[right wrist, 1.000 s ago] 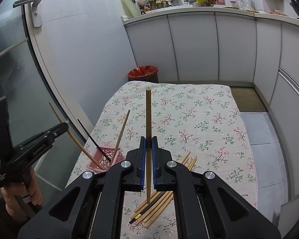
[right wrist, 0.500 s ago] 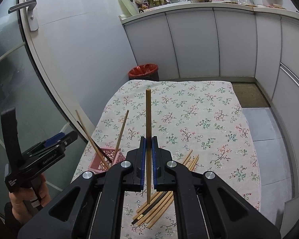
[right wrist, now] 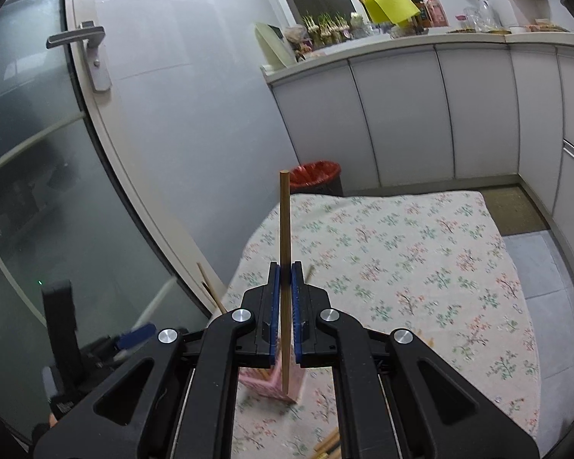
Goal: Organize utensils
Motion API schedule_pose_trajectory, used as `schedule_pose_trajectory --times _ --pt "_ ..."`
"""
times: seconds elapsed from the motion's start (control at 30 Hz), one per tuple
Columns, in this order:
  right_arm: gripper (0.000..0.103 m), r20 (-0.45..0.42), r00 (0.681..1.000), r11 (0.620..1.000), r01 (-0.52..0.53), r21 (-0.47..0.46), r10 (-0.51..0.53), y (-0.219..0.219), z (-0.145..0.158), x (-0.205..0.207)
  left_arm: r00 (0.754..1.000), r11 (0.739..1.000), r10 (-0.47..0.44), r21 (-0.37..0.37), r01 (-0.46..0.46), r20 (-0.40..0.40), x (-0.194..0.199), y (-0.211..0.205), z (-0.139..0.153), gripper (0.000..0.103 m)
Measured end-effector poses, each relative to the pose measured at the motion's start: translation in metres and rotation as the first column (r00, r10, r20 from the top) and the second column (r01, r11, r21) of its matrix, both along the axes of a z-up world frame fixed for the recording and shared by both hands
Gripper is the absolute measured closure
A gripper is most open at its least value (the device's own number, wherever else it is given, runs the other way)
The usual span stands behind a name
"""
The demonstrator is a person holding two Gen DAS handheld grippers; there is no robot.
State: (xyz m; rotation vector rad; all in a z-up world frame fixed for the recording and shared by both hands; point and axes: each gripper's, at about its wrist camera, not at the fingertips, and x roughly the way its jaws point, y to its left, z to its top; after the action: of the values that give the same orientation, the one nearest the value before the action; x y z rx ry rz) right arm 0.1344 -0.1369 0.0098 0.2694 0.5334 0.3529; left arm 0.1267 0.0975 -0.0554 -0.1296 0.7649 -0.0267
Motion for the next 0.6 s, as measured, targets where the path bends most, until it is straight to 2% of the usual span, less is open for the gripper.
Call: schedule_pose_trajectory --times 0.1,0.2,0.37,0.47,0.57,0.6 --pt "0.098 0.025 1.0 1.0 -0.014 0.025 0.014 0.012 0.001 0.006 1.0 1.0 -0.004 0.0 0.004 -0.02 0.001 0.003 -0.006 0.033" --pt "0.098 0.014 1.0 1.0 -0.019 0.022 0.019 0.022 -0.007 0.015 1.0 1.0 -0.008 0.009 0.008 -0.03 0.001 0.003 -0.008 0.033" --pt "0.098 -0.003 1.0 0.998 -0.009 -0.068 0.009 0.043 -0.027 0.025 0.999 1.0 -0.008 0.005 0.008 -0.048 0.002 0.007 -0.013 0.029" --pt "0.097 -0.039 0.999 0.997 -0.022 -0.077 0.019 0.047 -0.038 0.033 0.998 1.0 -0.012 0.004 0.012 -0.058 0.003 0.005 -0.015 0.027" --pt "0.081 -0.071 0.997 0.998 -0.041 -0.054 0.037 0.044 -0.044 0.036 0.998 1.0 -0.021 0.004 0.021 -0.065 0.004 0.001 -0.017 0.023" --pt "0.07 -0.072 0.997 0.998 -0.04 -0.047 0.037 0.043 -0.044 0.035 0.997 1.0 -0.026 0.006 0.026 -0.068 0.003 -0.001 -0.018 0.022"
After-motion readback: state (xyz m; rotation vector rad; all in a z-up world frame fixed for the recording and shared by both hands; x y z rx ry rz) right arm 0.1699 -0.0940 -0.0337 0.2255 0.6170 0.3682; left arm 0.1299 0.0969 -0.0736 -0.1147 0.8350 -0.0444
